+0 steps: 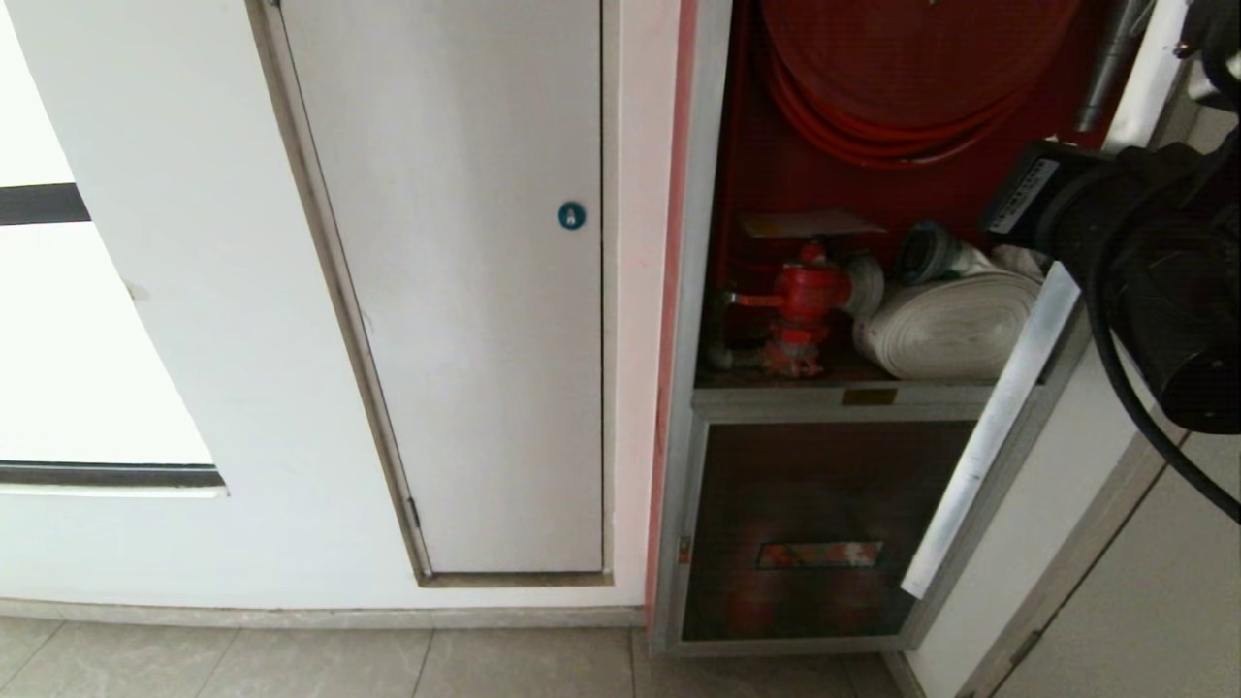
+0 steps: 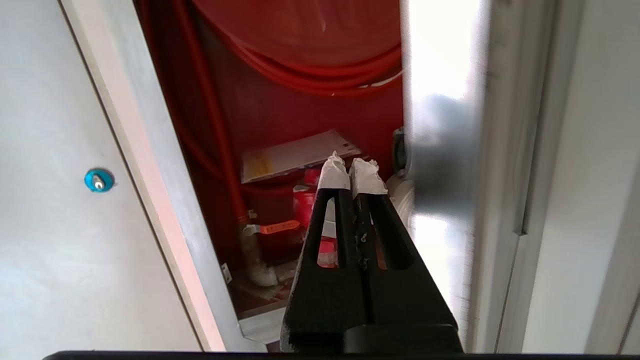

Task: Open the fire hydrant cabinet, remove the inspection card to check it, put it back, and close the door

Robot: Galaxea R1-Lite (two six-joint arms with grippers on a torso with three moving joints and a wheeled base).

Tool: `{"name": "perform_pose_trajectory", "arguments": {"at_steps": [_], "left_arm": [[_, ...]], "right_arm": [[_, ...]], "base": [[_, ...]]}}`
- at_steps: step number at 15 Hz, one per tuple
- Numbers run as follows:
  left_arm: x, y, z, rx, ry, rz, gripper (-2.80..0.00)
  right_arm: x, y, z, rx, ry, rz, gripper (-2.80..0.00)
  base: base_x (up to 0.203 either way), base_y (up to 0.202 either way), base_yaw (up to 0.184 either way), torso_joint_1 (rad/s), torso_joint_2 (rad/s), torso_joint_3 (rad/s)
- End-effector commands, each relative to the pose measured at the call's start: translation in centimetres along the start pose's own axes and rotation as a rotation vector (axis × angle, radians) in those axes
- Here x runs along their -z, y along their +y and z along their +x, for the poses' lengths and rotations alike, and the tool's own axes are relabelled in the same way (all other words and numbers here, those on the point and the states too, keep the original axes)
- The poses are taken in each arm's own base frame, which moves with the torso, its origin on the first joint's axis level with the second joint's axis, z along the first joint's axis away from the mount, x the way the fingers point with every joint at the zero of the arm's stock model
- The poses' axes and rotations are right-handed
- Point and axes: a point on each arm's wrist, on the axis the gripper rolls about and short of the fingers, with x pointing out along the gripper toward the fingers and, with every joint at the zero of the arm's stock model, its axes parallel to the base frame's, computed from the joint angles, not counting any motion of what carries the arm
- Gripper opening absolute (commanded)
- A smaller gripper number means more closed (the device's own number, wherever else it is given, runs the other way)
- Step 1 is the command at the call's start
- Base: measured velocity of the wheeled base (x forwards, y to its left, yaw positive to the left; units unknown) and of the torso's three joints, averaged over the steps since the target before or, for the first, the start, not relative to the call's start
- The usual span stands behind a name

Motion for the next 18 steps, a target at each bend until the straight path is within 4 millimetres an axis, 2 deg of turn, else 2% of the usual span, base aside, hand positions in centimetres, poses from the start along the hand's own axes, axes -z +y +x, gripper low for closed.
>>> {"name": "perform_pose_trajectory", "arguments": {"at_steps": [1,5,12,16,18], "left_arm": [[0.1,0.0,0.0,0.000,0.003,0.000,-2.80],[0.0,0.0,0.0,0.000,0.002,0.000,-2.80],[0.0,0.0,0.0,0.000,0.002,0.000,-2.80],[0.0,0.0,0.0,0.000,0.002,0.000,-2.80],[0.0,0.0,0.0,0.000,0.002,0.000,-2.80]], "right_arm": [[-1.4,-1.2,-1.0,0.012,-0.026,0.026,-2.80],[-1.5,-2.5,-2.0,0.059,-0.011,0.013,-2.80],[-0.9,-5.4,-1.9,0.168,-0.012,-0.031,-2.80],[-2.1,-7.0,-2.7,0.225,-0.043,-0.018,-2.80],[-3.0,-8.5,-3.6,0.271,-0.061,-0.028,-2.80]], "base": [[0.000,0.000,0.000,0.000,0.00,0.000],[0.000,0.000,0.000,0.000,0.00,0.000],[0.000,0.000,0.000,0.000,0.00,0.000],[0.000,0.000,0.000,0.000,0.00,0.000],[0.000,0.000,0.000,0.000,0.00,0.000]]}}
